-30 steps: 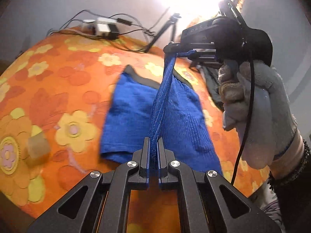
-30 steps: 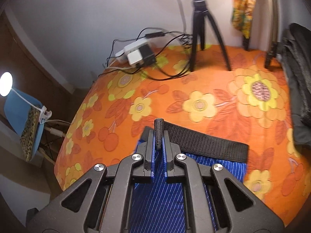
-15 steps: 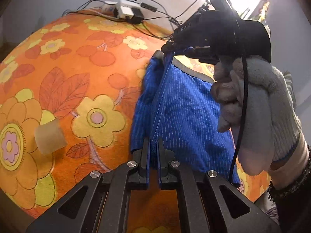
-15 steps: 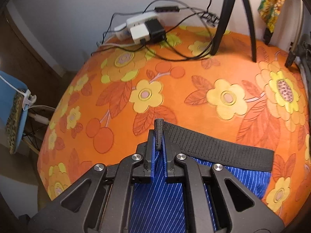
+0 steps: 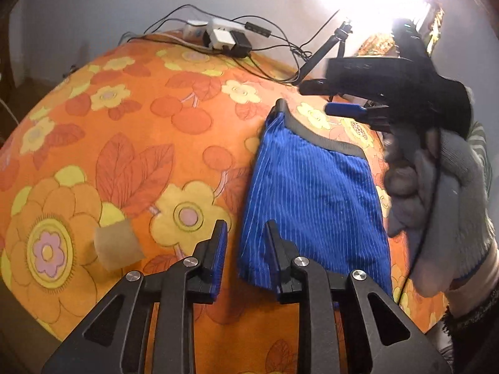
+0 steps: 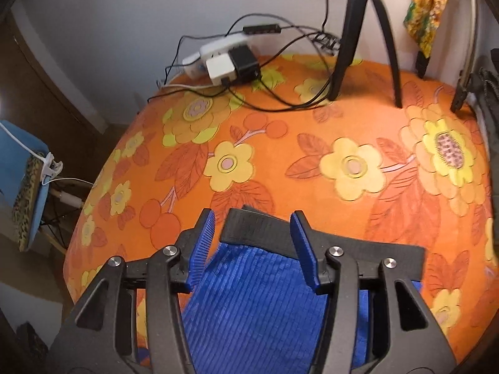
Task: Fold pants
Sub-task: 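Open both tools and release the folded briefs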
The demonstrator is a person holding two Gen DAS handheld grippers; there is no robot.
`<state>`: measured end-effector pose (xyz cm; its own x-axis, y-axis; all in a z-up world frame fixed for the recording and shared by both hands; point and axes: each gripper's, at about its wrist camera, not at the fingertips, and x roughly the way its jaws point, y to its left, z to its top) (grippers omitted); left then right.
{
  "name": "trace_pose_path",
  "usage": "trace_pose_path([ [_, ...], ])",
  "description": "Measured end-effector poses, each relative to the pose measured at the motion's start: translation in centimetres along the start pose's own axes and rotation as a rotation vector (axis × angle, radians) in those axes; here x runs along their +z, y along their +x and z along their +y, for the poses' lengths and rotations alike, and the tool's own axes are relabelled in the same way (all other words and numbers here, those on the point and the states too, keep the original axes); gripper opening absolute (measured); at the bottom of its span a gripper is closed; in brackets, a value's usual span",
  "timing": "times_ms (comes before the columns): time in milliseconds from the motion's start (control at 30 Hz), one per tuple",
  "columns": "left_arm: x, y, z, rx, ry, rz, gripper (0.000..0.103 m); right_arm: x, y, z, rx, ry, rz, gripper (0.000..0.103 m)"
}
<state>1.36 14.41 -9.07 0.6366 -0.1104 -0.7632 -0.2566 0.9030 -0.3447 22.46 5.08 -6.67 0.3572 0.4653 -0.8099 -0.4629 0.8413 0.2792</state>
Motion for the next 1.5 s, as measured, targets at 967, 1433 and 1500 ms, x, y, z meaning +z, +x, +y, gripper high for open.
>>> trace_pose_path([
  [967, 4.8, 4.0, -2.6, 0.003, 0.095, 0.053, 0.033, -14.0, -13.5, -11.3, -0.027, 0.085, -0.139, 0.053],
  [1433, 6.0, 7.5, -1.5, 0.012, 0.115, 0.132, 0.033, -13.3, -7.8, -12.0, 0.043, 0.111, 0.016, 0.053],
  [1500, 6.1, 7.6, -0.9, -0.006, 0.102, 0.137, 0.033, -13.3, -7.5, -12.2, 0.047, 0.118, 0.025, 0.053],
])
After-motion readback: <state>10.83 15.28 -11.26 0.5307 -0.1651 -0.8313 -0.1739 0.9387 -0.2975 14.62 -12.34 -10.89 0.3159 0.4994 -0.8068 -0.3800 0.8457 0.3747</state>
